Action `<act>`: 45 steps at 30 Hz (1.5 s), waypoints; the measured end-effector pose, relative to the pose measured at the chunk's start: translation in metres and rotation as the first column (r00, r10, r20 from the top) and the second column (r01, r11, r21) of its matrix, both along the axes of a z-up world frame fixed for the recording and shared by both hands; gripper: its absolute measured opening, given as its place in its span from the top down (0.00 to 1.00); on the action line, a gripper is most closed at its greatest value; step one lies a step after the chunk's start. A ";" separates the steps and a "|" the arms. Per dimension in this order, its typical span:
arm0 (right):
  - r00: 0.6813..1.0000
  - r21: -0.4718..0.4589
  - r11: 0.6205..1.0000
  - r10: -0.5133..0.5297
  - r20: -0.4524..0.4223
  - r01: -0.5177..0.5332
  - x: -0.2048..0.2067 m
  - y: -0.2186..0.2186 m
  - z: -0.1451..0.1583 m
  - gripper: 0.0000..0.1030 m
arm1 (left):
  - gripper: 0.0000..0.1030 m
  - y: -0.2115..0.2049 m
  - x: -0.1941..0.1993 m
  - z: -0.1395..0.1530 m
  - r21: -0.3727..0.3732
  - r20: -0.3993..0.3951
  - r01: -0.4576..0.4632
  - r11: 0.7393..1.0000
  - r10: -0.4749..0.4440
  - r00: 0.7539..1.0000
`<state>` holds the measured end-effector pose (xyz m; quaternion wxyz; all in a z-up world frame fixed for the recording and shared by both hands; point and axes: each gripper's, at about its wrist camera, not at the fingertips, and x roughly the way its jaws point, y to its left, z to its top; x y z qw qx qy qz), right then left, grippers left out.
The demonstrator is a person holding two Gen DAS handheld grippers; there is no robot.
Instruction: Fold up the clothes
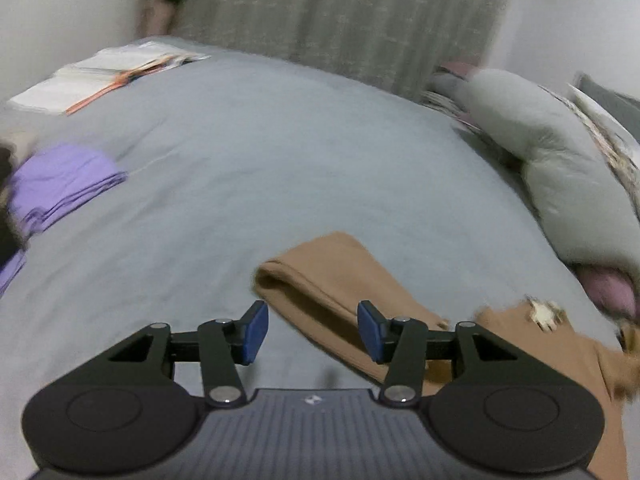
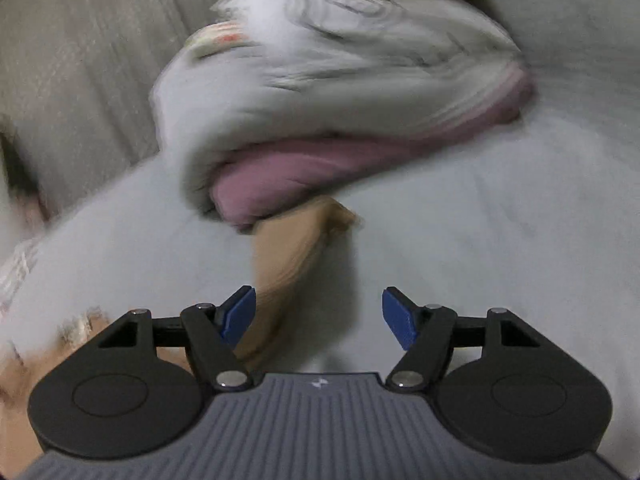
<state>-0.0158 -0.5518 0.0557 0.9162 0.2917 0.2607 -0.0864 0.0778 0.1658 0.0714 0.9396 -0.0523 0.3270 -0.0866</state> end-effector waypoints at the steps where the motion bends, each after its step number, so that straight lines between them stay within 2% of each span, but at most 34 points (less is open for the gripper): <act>1: 1.000 0.024 1.000 0.007 0.001 -0.007 -0.001 -0.001 -0.004 0.31 | 0.32 -0.008 -0.003 0.001 0.050 0.025 0.051 0.997 -0.052 0.998; 3: 0.999 0.036 0.999 0.033 -0.011 -0.032 0.003 0.006 -0.006 0.31 | 0.26 -0.039 -0.009 0.001 0.256 0.090 0.136 0.957 -0.163 0.983; 4: 0.998 0.020 0.998 0.056 -0.017 -0.055 0.005 0.014 -0.005 0.31 | 0.26 -0.046 -0.009 0.000 0.296 0.091 0.149 0.943 -0.184 0.979; 5: 0.997 -0.003 0.997 0.081 -0.019 -0.081 0.006 0.023 -0.002 0.31 | 0.26 -0.060 -0.009 -0.004 0.380 0.079 0.193 0.905 -0.239 0.968; 8: 0.989 -0.051 0.988 0.144 -0.009 -0.145 0.004 0.041 0.008 0.31 | 0.26 -0.088 -0.009 -0.020 0.521 0.031 0.298 0.800 -0.367 0.930; 9: 0.986 -0.071 0.983 0.168 -0.007 -0.168 0.003 0.047 0.011 0.31 | 0.26 -0.095 -0.011 -0.026 0.568 0.005 0.329 0.754 -0.403 0.915; 10: 0.982 -0.091 0.978 0.188 -0.008 -0.188 0.003 0.053 0.013 0.31 | 0.26 -0.100 -0.015 -0.030 0.593 -0.008 0.340 0.730 -0.416 0.909; 11: 0.979 -0.111 0.972 0.205 -0.012 -0.205 0.005 0.058 0.015 0.31 | 0.26 -0.104 -0.015 -0.037 0.642 -0.027 0.344 0.685 -0.429 0.903; 12: 0.975 -0.131 0.966 0.223 -0.017 -0.223 0.006 0.063 0.016 0.31 | 0.26 -0.106 -0.013 -0.042 0.663 -0.035 0.338 0.668 -0.423 0.905; 13: 0.973 -0.140 0.963 0.230 -0.024 -0.232 0.008 0.063 0.016 0.31 | 0.26 -0.106 -0.006 -0.044 0.665 -0.037 0.328 0.670 -0.410 0.911; 14: 0.973 -0.136 0.963 0.229 -0.032 -0.232 0.010 0.062 0.014 0.31 | 0.26 -0.102 0.000 -0.044 0.652 -0.028 0.318 0.688 -0.396 0.918; 16: 0.975 -0.121 0.967 0.220 -0.040 -0.223 0.012 0.058 0.011 0.31 | 0.27 -0.092 0.009 -0.037 0.598 0.003 0.295 0.745 -0.370 0.929; 17: 0.977 -0.111 0.970 0.211 -0.042 -0.214 0.011 0.055 0.010 0.31 | 0.29 -0.086 0.012 -0.034 0.562 0.011 0.300 0.771 -0.369 0.929; 18: 0.978 -0.100 0.974 0.201 -0.045 -0.205 0.010 0.051 0.009 0.31 | 0.39 -0.081 0.016 -0.032 0.531 0.008 0.316 0.786 -0.377 0.926; 19: 0.980 -0.092 0.976 0.195 -0.043 -0.198 0.010 0.048 0.008 0.31 | 0.50 -0.080 0.019 -0.031 0.520 0.003 0.325 0.790 -0.382 0.924; 21: 0.982 -0.082 0.978 0.187 -0.033 -0.189 0.009 0.041 0.010 0.31 | 0.54 -0.073 0.025 -0.034 0.521 -0.034 0.344 0.781 -0.384 0.923; 23: 0.982 -0.075 0.979 0.187 -0.024 -0.188 0.009 0.040 0.011 0.31 | 0.68 -0.074 0.032 -0.039 0.540 -0.072 0.355 0.763 -0.378 0.923; 25: 0.981 -0.074 0.978 0.195 -0.023 -0.196 0.009 0.042 0.011 0.31 | 0.92 -0.076 0.035 -0.040 0.533 -0.096 0.366 0.763 -0.375 0.922; 28: 0.976 -0.082 0.973 0.216 -0.028 -0.217 0.010 0.047 0.010 0.31 | 0.97 -0.068 0.040 -0.028 0.448 -0.033 0.337 0.828 -0.362 0.932; 29: 0.976 -0.077 0.973 0.214 -0.026 -0.216 0.010 0.046 0.010 0.31 | 0.97 -0.058 0.038 -0.018 0.384 0.024 0.296 0.875 -0.330 0.944; 31: 0.980 -0.057 0.978 0.200 -0.020 -0.200 0.010 0.040 0.008 0.31 | 0.97 -0.049 0.042 -0.006 0.318 0.075 0.230 0.920 -0.266 0.961; 33: 0.987 -0.012 0.987 0.163 -0.010 -0.163 0.009 0.029 0.003 0.31 | 0.97 -0.025 0.046 0.013 0.201 0.151 0.064 0.977 -0.095 0.984; 34: 0.990 0.013 0.990 0.143 -0.007 -0.143 0.008 0.022 0.000 0.31 | 0.97 -0.016 0.047 0.020 0.153 0.165 0.019 0.988 -0.044 0.985; 35: 0.993 0.053 0.992 0.115 -0.002 -0.114 0.007 0.013 -0.005 0.31 | 0.97 0.007 0.045 0.032 0.021 0.183 -0.085 0.996 0.080 0.980; 37: 0.999 0.160 0.986 0.041 0.012 -0.042 0.003 -0.008 -0.020 0.31 | 0.97 0.038 0.037 0.045 -0.133 0.194 -0.180 0.975 0.204 0.960; 38: 1.000 0.211 0.977 0.008 0.017 -0.011 0.001 -0.017 -0.027 0.31 | 0.97 0.062 0.028 0.055 -0.225 0.201 -0.247 0.943 0.293 0.935; 40: 0.999 0.261 0.965 -0.021 0.034 0.012 0.002 -0.027 -0.034 0.31 | 0.97 0.091 0.016 0.062 -0.312 0.193 -0.319 0.895 0.388 0.901; 41: 0.998 0.280 0.960 -0.035 0.049 0.020 0.004 -0.032 -0.035 0.31 | 0.97 0.112 0.007 0.064 -0.353 0.180 -0.362 0.862 0.443 0.878; 42: 0.998 0.283 0.959 -0.041 0.055 0.024 0.007 -0.035 -0.036 0.31 | 0.97 0.128 -0.002 0.065 -0.375 0.166 -0.400 0.837 0.485 0.859; 43: 0.997 0.253 0.967 -0.045 0.060 0.028 0.012 -0.035 -0.033 0.31 | 0.97 0.137 -0.008 0.065 -0.389 0.162 -0.412 0.824 0.501 0.850; 45: 0.996 0.238 0.971 -0.053 0.070 0.035 0.024 -0.036 -0.033 0.31 | 0.97 0.160 -0.023 0.062 -0.441 0.143 -0.440 0.782 0.546 0.825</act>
